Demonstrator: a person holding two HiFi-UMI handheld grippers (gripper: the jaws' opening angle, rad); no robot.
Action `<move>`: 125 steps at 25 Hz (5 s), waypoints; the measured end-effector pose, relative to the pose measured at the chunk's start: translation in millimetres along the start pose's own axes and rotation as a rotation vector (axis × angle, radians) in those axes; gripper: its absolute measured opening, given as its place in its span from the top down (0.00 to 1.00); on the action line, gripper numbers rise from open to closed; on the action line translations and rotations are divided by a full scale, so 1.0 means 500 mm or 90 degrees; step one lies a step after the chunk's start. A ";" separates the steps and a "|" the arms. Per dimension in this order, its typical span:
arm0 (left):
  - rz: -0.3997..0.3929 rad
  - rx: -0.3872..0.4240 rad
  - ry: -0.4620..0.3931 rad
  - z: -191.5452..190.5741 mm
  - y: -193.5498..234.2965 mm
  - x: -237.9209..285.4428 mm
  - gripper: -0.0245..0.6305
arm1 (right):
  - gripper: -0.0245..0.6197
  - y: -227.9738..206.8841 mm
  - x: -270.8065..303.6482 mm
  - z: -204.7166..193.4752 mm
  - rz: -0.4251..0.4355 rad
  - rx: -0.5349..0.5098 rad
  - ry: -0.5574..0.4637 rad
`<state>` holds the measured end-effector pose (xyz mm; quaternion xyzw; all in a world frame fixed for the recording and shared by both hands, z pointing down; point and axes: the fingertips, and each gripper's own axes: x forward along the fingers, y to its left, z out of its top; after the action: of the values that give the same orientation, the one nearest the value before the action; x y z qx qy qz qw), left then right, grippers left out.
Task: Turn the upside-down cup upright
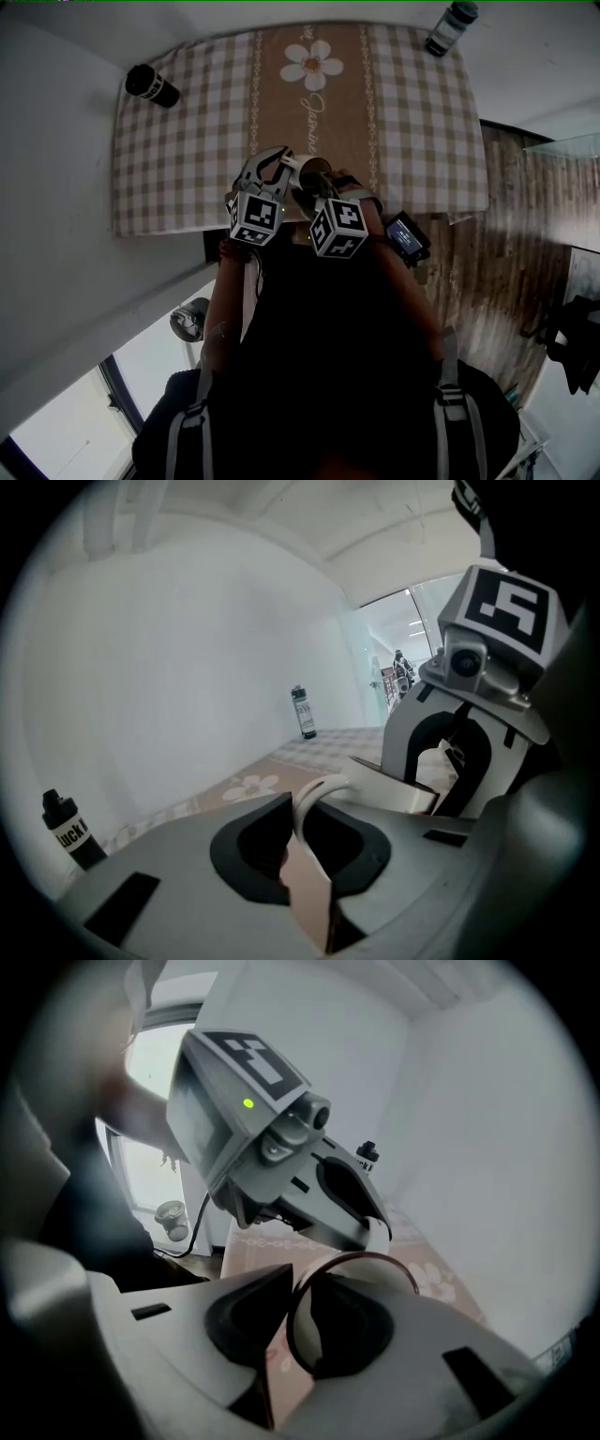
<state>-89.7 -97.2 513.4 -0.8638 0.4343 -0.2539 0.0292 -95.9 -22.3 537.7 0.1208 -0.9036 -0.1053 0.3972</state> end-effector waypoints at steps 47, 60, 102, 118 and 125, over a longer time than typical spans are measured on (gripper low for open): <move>-0.040 -0.404 -0.201 0.044 0.072 -0.032 0.91 | 0.35 -0.134 -0.070 0.055 -0.056 0.295 -0.402; -0.140 -0.435 -0.214 0.044 0.032 -0.016 0.91 | 0.32 -0.118 -0.077 0.066 -0.036 0.265 -0.424; -0.120 -0.318 -0.224 0.011 0.034 -0.109 0.80 | 0.32 -0.237 -0.003 -0.019 -0.167 0.303 -0.400; -0.134 -0.313 -0.221 0.032 0.001 -0.087 0.80 | 0.32 -0.251 0.087 -0.063 -0.162 0.348 -0.419; -0.142 -0.312 -0.220 0.032 -0.002 -0.080 0.80 | 0.32 -0.235 0.128 -0.095 -0.150 0.353 -0.340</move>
<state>-101.2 -68.8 483.1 -0.9177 0.3736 0.0072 -0.1348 -86.6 -157.7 579.7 0.2948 -0.9491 0.0701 0.0855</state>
